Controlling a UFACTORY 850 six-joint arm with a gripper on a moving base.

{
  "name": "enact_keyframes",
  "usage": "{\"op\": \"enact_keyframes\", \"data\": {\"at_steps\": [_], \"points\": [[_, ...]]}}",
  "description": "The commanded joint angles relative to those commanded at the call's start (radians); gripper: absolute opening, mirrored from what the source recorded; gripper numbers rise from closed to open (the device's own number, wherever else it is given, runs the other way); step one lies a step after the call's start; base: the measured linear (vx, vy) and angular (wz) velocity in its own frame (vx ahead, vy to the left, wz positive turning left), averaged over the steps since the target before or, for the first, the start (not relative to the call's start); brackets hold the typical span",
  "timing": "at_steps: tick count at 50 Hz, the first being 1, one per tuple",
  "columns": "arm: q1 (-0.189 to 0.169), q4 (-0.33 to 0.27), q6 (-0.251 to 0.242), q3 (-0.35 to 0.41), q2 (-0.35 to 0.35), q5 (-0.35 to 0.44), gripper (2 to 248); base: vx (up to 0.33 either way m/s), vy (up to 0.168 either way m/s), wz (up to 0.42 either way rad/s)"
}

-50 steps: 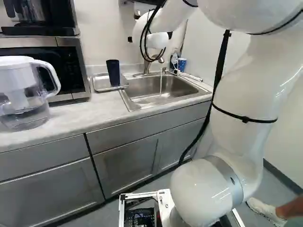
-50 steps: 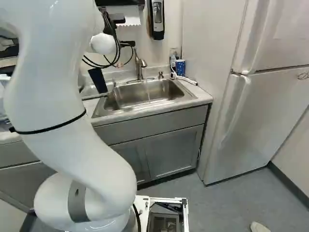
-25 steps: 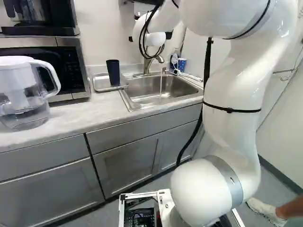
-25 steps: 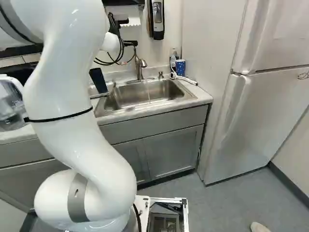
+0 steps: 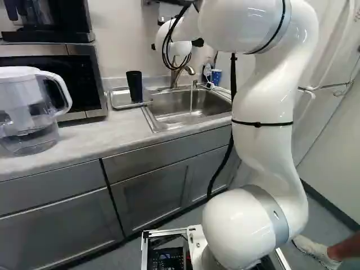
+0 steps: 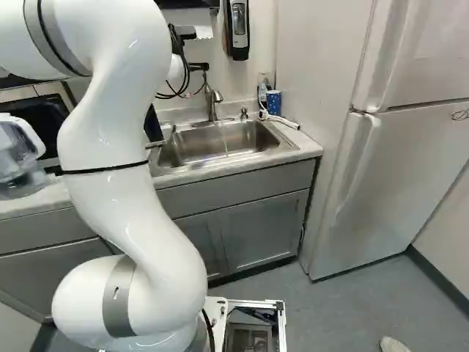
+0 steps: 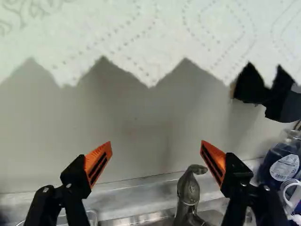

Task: Rinse the cup and place it in the tray

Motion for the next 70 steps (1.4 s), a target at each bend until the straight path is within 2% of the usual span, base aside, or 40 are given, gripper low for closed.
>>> {"op": "enact_keyframes", "data": {"at_steps": [55,70], "points": [[0.0,0.0,0.0,0.0,0.0,-0.076,247,0.0,0.0,0.0],[0.002,0.0,0.0,0.022,0.018,-0.08,247,0.0,0.0,0.0]]}}
